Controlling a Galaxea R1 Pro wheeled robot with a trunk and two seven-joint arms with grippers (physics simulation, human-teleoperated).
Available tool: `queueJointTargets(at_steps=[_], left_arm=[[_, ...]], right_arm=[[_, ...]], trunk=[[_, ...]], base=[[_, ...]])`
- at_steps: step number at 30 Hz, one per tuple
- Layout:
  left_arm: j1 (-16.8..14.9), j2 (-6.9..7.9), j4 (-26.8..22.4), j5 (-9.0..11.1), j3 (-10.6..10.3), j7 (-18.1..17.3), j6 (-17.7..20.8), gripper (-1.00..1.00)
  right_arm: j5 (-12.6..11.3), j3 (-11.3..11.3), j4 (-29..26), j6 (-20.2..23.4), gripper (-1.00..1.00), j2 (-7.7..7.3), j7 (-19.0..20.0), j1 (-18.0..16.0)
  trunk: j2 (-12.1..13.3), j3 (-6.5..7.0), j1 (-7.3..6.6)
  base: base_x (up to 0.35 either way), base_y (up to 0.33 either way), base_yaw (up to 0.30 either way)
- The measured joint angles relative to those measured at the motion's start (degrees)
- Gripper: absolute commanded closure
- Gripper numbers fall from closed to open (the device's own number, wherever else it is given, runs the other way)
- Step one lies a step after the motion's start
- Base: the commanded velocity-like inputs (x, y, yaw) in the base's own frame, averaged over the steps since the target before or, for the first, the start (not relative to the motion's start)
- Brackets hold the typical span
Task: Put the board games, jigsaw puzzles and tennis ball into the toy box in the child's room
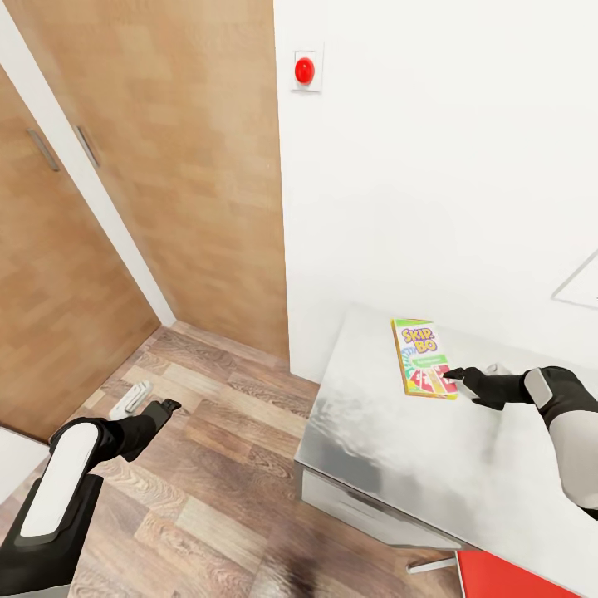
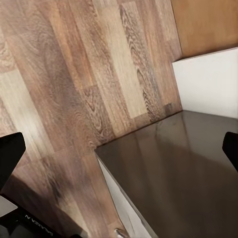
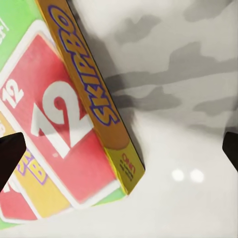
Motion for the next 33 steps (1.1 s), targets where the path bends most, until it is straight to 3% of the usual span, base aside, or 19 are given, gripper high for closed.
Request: queueJointTargets(at_steps=[11, 33], left_arm=[[0.0, 0.01, 0.0, 0.0, 0.0, 0.0, 0.0, -1.00], [0.0, 0.01, 0.0, 0.0, -0.1, 0.0, 0.0, -1.00]], right_arm=[[1.1, 0.2, -0.3, -0.2, -1.00, 0.20, 0.0, -0.1], [1.1, 0.3, -0.9, -0.3, -1.00, 0.82, -0.1, -0.1]], trunk=[[0.0, -0.01, 0.01], [0.0, -0.01, 0.11]], base=[[0.000, 0.000, 0.075], [0.000, 0.000, 0.263]])
